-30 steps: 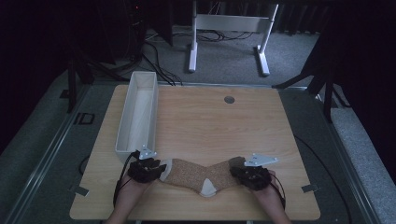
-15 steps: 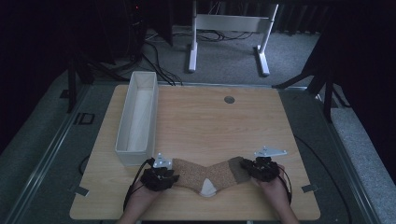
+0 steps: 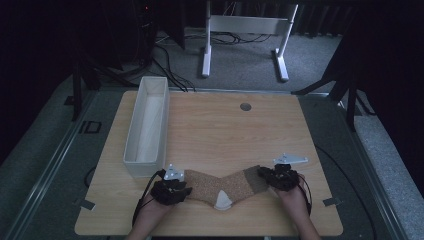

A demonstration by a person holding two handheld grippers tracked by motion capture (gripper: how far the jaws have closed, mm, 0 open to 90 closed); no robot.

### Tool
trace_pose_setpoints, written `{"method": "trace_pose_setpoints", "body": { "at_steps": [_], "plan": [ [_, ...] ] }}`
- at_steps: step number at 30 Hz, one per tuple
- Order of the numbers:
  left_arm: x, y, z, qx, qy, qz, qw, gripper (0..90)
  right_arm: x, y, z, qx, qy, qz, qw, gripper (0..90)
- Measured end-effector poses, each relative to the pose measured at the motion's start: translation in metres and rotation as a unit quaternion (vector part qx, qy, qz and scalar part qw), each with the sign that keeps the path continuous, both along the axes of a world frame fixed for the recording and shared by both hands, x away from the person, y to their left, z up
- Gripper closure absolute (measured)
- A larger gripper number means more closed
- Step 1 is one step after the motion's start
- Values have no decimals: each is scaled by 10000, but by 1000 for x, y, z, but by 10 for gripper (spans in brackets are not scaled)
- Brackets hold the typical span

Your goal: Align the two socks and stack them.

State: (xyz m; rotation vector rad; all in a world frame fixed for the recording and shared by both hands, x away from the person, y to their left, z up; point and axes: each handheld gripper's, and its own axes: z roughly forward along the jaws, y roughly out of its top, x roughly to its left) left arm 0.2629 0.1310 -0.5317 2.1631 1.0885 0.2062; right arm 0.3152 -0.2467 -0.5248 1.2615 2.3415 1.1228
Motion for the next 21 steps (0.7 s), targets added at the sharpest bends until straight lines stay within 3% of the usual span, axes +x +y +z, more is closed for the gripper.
{"method": "trace_pose_setpoints", "body": {
  "at_steps": [5,7,8,10,12,16,18,19,21],
  "plan": [
    [-2,8,12,-90,-165,177,9997,598,-10,4,15,57,-273,74,9996,698],
    [-3,17,19,-96,-293,442,9985,581,-14,7,19,72,-345,140,9993,714],
    [-2,20,20,-115,-300,518,9981,582,-16,9,20,47,-370,166,9992,774],
    [-2,28,22,-111,-276,719,9970,582,-19,14,18,23,-340,309,9989,843],
    [-1,32,20,-36,-231,850,9961,582,-19,19,13,-193,-303,412,9985,879],
    [2,38,12,45,-115,1057,9943,582,-15,22,-3,-422,-112,454,9980,891],
    [2,38,10,69,-95,1085,9940,582,-14,22,-6,-391,-81,456,9982,895],
    [7,40,0,61,69,1156,9933,581,-13,20,-6,-394,-56,471,9981,898],
    [9,40,-5,49,143,1148,9933,558,-13,21,-7,-434,-60,487,9979,899]
  ]
}}
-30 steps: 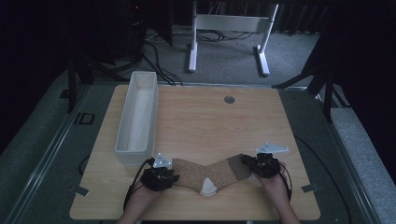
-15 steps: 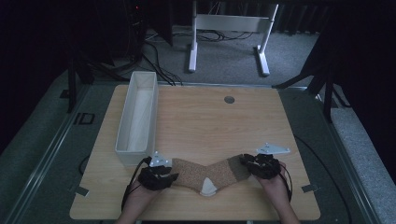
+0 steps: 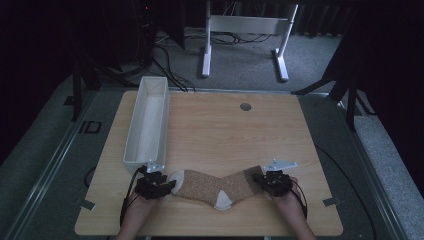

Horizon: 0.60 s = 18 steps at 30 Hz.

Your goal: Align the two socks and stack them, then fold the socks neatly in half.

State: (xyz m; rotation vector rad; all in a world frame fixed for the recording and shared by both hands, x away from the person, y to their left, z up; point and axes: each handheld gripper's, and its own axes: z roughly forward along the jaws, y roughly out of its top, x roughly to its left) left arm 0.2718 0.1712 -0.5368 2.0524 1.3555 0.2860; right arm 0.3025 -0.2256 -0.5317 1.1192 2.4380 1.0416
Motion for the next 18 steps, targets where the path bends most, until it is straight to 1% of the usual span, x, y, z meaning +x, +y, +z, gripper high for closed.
{"method": "trace_pose_setpoints", "body": {
  "at_steps": [5,6,7,10,12,13,14,15,16,18],
  "plan": [
    [4,1,-3,8,69,-39,10000,507,0,0,-2,-3,-23,7,10000,899],
    [5,1,-5,39,54,-18,10000,465,0,0,-2,38,-5,2,10000,900],
    [5,1,-5,39,54,-18,10000,449,0,0,-2,38,-5,2,10000,900],
    [6,2,-7,-37,78,-45,10000,440,0,-1,-3,59,2,4,10000,899],
    [5,2,-9,-88,39,-121,9999,441,1,-1,-3,75,9,7,10000,900],
    [5,2,-10,-150,19,-177,9997,447,1,-1,-3,80,9,10,10000,900],
    [5,2,-11,-166,-11,-231,9996,474,1,-1,-4,90,11,7,10000,900],
    [4,1,-11,-242,24,-301,9993,503,1,-1,-4,92,10,7,10000,900],
    [4,0,-11,-246,32,-320,9992,561,1,-1,-4,96,9,6,10000,900],
    [4,-3,-10,-281,63,-420,9987,648,1,-1,-4,105,15,4,9999,900]
  ]
}}
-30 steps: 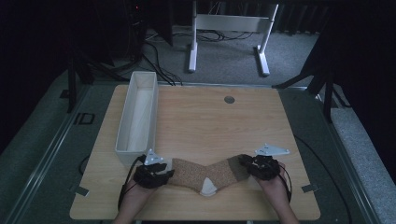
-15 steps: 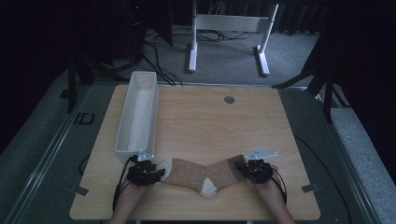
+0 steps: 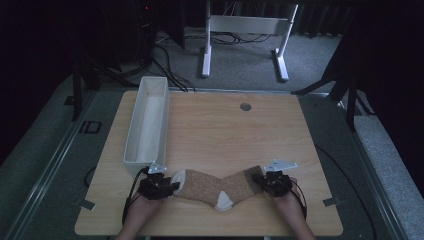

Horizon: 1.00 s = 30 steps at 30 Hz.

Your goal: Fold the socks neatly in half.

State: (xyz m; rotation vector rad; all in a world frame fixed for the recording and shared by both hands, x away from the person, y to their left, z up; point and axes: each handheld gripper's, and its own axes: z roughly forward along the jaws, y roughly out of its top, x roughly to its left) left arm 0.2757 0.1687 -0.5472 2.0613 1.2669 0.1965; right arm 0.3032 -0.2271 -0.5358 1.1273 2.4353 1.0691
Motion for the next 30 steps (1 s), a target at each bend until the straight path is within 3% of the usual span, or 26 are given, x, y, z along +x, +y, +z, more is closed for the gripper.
{"method": "trace_pose_setpoints", "body": {
  "at_steps": [3,9,15,21,23,25,27,29,30],
  "plan": [
    [0,-5,3,117,-16,-63,9999,747,0,0,0,23,12,-4,10000,900],
    [0,-6,14,155,51,2,9999,798,-1,0,-1,58,21,-15,10000,900],
    [0,7,45,12,-139,6,9999,798,-2,2,0,96,43,97,9999,900],
    [0,18,57,29,-188,79,9998,796,-1,-4,14,322,-102,3,9994,813],
    [0,20,58,51,-188,79,9998,796,0,-6,15,388,-89,-69,9992,719],
    [0,22,59,137,-156,13,9998,796,2,-6,13,261,-103,-125,9995,723],
    [0,23,60,126,-149,8,9998,796,2,-9,14,276,-228,-204,9992,874],
    [-1,26,61,149,-162,49,9997,796,3,-10,14,119,-300,-308,9990,898],
    [-1,26,61,149,-162,49,9997,796,4,-10,12,164,-212,-288,9992,898]
  ]
}}
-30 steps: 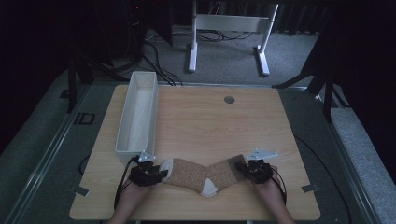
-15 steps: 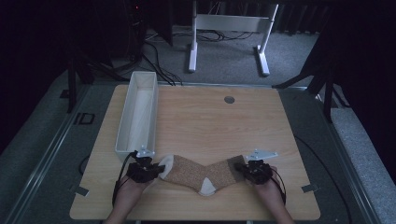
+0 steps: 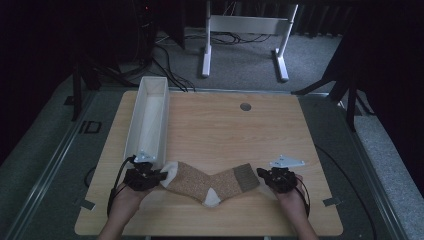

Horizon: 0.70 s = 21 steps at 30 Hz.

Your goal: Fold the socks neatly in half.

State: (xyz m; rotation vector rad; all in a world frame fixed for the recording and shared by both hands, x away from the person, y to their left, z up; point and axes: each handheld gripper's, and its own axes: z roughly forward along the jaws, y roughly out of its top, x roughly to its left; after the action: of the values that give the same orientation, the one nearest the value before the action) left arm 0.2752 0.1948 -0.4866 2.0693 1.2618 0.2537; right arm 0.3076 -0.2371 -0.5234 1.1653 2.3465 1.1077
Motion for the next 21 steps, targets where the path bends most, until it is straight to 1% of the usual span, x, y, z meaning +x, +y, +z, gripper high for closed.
{"method": "trace_pose_setpoints", "body": {
  "at_steps": [1,2,3,4,5,7,9,10,12,13,15,21],
  "plan": [
    [0,2,1,-34,8,15,10000,796,1,1,-3,-27,68,25,10000,898],
    [1,4,2,-59,0,39,10000,796,1,3,-5,-109,104,47,9999,898],
    [1,4,2,-59,0,39,10000,796,1,3,-5,-109,104,47,9999,898],
    [1,5,5,-127,-18,53,9999,796,1,8,-11,-103,248,121,9996,898],
    [0,6,7,-118,-52,63,9999,796,1,11,-14,-136,260,144,9995,898],
    [0,6,11,-164,-90,80,9998,796,0,15,-17,-78,333,198,9992,899],
    [0,7,13,-172,-108,73,9998,796,0,18,-17,-54,348,256,9991,899],
    [-1,6,17,-234,-138,53,9996,796,0,20,-17,-55,353,273,9990,898],
    [-1,5,21,-230,-173,25,9996,796,0,23,-16,-32,373,326,9988,898],
    [-2,5,23,-279,-176,21,9995,796,0,24,-16,-37,366,353,9987,899],
    [-2,4,24,-291,-179,-13,9994,796,0,27,-17,-12,397,390,9984,899],
    [-1,-11,33,-345,-260,-184,9989,796,1,33,-17,-47,406,445,9982,899]
  ]
}}
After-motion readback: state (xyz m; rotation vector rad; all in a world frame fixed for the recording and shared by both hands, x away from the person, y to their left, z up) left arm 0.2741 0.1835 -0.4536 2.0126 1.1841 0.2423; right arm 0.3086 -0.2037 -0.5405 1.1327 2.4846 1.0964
